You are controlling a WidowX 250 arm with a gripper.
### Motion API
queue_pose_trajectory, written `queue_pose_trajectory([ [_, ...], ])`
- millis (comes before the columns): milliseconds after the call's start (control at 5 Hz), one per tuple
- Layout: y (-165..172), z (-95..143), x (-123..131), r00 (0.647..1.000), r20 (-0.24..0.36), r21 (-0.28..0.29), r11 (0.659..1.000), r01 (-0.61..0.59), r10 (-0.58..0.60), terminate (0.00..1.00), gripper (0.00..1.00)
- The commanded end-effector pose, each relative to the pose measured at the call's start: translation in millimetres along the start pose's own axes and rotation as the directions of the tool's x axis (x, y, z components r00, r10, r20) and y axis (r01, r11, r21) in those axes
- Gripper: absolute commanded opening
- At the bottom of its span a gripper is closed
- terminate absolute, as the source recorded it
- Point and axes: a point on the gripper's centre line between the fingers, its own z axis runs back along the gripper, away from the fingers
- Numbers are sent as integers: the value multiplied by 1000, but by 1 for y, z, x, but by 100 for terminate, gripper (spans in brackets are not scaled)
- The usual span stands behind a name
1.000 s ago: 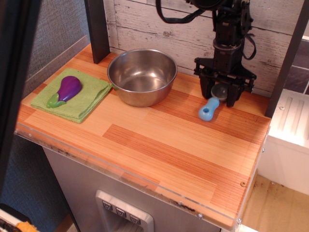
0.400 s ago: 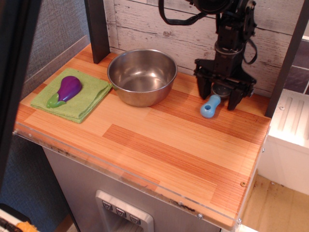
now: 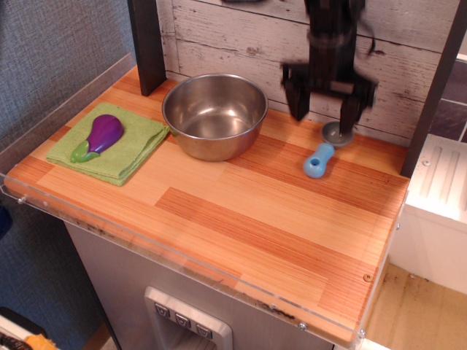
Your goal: PICK UP THE SPOON AND PUT ANOTHER SIDE OF TABLE
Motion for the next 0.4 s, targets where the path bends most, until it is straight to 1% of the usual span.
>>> queue_pose_trajectory([
  [0, 8, 64, -40, 995, 67, 2, 997, 71, -71, 0, 100],
  [200, 18, 70, -69, 999, -1, 28, 998, 50, -50, 0, 100],
])
